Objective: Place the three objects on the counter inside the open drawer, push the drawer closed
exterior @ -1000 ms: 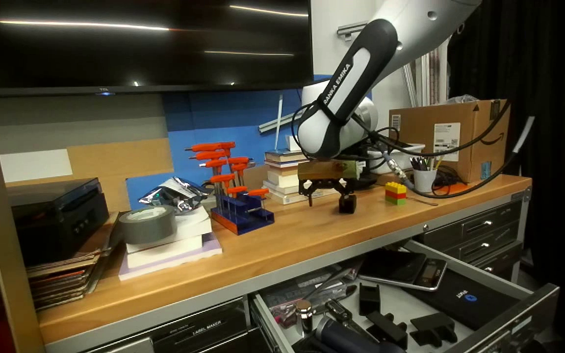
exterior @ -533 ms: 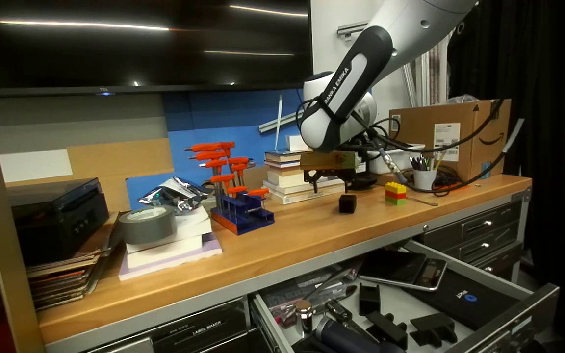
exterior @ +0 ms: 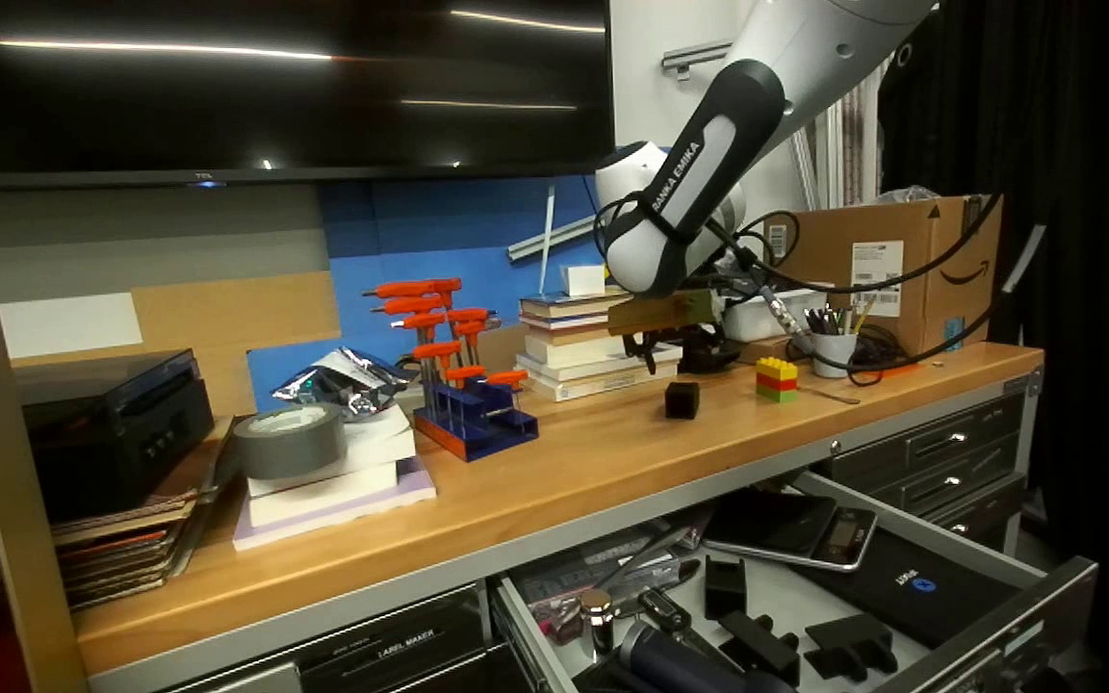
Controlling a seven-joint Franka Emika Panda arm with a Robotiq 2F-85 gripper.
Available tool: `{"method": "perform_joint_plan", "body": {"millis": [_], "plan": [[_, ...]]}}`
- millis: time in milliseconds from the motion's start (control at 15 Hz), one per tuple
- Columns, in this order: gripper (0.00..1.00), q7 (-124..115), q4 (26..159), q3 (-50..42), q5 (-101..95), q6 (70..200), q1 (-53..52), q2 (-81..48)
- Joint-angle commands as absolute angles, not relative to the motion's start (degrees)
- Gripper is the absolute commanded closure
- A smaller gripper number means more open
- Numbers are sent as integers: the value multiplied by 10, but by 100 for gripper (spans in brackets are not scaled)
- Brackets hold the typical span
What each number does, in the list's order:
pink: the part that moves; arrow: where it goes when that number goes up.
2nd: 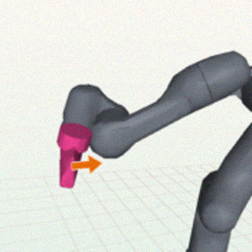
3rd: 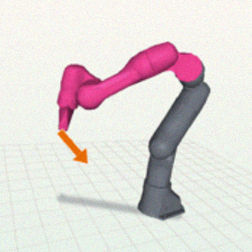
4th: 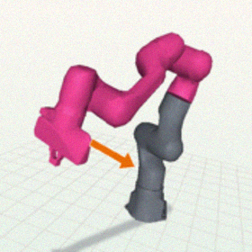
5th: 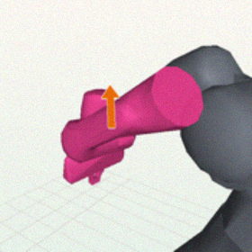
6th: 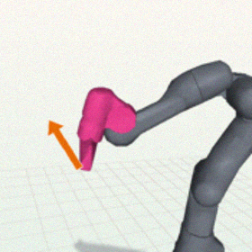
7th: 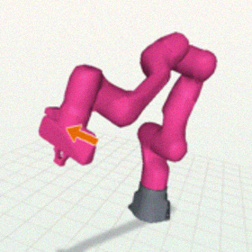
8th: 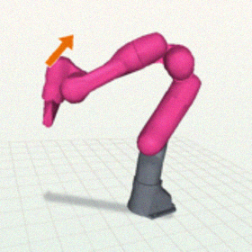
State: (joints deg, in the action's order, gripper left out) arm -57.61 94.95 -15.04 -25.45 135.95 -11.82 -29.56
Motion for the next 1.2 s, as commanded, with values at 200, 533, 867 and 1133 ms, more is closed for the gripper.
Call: {"method": "perform_joint_plan", "body": {"millis": [200,533,867,1133], "plan": [[0,-575,933,-139,-244,1347,-89,-336],[0,-557,930,-117,-193,1361,-62,-350],[0,-541,929,-109,-155,1373,-49,-357],[0,-549,930,-111,-132,1414,-47,-355]]}}
